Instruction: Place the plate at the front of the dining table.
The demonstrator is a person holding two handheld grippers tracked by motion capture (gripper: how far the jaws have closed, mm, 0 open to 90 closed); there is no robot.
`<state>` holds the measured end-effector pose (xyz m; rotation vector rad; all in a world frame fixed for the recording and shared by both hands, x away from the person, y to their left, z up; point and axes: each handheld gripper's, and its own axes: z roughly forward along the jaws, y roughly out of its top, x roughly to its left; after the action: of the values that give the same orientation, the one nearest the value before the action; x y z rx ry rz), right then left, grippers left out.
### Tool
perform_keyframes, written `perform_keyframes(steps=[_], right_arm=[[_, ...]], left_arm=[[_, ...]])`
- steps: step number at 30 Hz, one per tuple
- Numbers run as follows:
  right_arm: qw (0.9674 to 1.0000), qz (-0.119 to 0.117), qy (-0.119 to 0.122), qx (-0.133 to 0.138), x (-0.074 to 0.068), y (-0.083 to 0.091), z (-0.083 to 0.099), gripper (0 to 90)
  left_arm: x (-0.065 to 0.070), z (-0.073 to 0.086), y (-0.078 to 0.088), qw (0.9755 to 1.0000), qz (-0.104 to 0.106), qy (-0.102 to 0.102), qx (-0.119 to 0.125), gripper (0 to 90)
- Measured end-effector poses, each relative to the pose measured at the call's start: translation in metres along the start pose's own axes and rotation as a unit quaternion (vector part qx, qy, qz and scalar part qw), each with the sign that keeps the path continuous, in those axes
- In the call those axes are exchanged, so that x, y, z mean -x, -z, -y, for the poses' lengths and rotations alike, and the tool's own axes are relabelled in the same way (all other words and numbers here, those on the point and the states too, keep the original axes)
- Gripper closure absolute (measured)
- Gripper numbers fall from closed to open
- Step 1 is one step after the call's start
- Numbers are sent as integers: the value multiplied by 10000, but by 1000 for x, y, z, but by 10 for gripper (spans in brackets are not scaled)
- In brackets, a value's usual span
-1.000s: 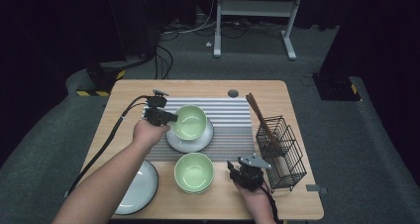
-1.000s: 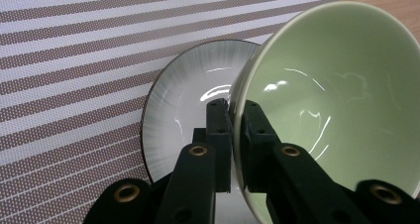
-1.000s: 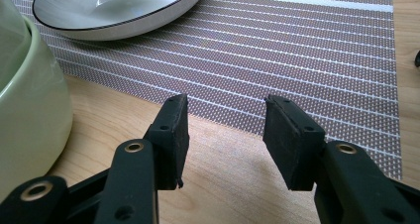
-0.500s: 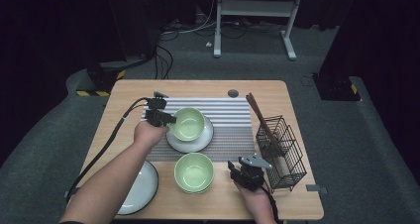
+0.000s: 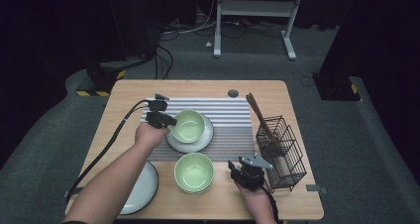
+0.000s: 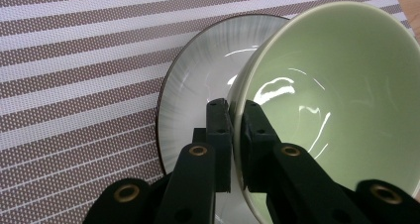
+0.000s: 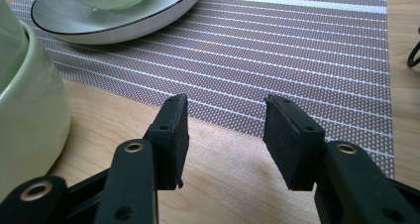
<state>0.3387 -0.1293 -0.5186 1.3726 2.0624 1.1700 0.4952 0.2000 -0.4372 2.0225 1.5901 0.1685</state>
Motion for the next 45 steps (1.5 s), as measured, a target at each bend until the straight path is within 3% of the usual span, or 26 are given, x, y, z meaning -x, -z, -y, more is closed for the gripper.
perform_keyframes(steps=[29, 34, 45], right_arm=[[10000, -11, -1, -27, -2, -1, 0, 519], [10000, -13, -3, -24, -1, -1, 0, 519], [10000, -14, 28, -7, -1, -1, 0, 519]], left_arm=[[-1, -1, -10, 9999, -107, 86, 3, 846], [-1, 1, -11, 9998, -180, 13, -13, 847], [0, 0, -13, 9997, -198, 108, 63, 846]])
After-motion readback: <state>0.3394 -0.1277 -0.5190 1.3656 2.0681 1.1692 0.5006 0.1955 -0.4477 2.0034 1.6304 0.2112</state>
